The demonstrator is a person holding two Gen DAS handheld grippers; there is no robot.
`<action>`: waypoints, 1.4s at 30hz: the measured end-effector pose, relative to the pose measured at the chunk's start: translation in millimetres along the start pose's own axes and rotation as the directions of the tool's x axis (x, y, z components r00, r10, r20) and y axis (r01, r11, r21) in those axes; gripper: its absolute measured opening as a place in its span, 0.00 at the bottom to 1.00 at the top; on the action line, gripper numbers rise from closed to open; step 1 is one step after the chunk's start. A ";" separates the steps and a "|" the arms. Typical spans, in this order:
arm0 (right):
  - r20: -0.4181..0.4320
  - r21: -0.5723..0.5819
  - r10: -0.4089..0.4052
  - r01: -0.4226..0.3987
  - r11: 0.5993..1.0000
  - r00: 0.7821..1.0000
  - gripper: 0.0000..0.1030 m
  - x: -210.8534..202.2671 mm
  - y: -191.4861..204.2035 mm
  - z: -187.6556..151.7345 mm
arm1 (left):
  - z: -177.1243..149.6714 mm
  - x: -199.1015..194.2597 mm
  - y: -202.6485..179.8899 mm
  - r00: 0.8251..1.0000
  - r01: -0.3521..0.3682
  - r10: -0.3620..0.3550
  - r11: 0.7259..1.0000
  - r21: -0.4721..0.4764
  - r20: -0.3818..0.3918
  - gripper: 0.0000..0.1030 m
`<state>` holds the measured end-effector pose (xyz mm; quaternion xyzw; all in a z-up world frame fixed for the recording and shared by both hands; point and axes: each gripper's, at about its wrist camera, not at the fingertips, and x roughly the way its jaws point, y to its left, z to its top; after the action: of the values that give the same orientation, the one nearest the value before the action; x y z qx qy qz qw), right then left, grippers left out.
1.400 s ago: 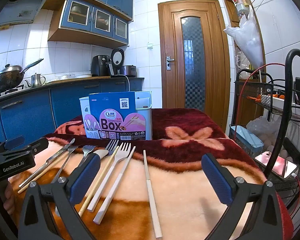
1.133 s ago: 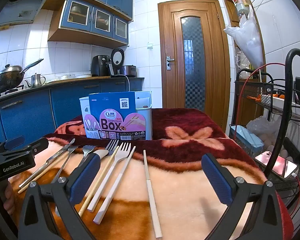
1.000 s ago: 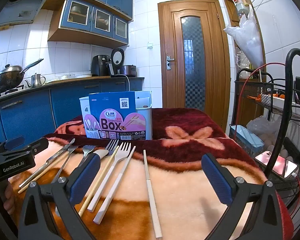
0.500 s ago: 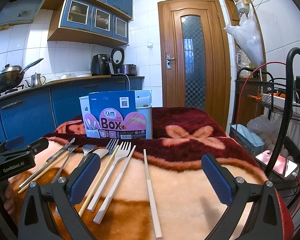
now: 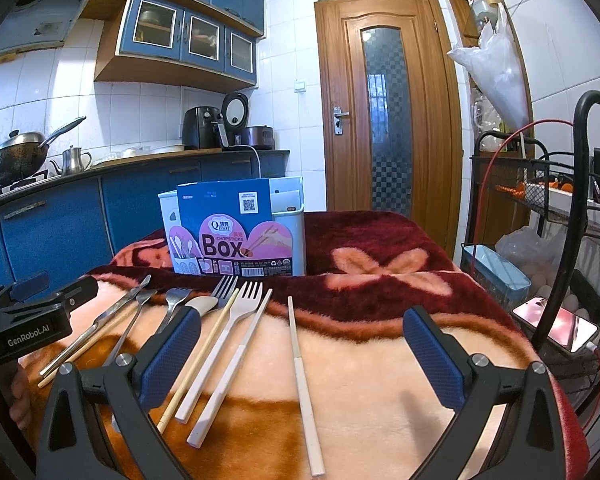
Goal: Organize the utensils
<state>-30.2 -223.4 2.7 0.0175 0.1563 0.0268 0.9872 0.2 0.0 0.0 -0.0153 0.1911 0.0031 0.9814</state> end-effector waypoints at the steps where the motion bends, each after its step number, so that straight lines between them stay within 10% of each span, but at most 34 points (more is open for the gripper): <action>1: -0.004 0.001 0.005 -0.005 1.000 1.000 1.00 -0.5 0.0 0.5 | 0.1 0.0 0.2 1.000 0.000 0.000 1.000 0.000 -0.002 0.91; 22: -0.313 -0.086 0.092 -0.125 0.988 0.945 1.00 29.8 -0.4 44.7 | 24.9 23.4 17.8 0.971 0.033 -0.018 0.998 0.059 -0.239 0.91; 31: -0.532 -0.113 0.079 -0.164 0.980 0.843 0.83 66.4 1.5 43.0 | 29.3 61.1 18.1 0.886 0.107 -0.069 0.993 0.058 -0.459 0.86; 42: -0.739 -0.032 0.117 -0.208 0.978 0.663 0.34 106.1 -8.2 33.7 | 31.6 90.8 13.1 0.767 0.198 -0.128 0.979 0.042 -0.628 0.58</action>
<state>81.4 -226.3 1.7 -0.0368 0.5344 0.1284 0.8346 96.0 14.1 -5.1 0.0200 0.5018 -0.0977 0.8592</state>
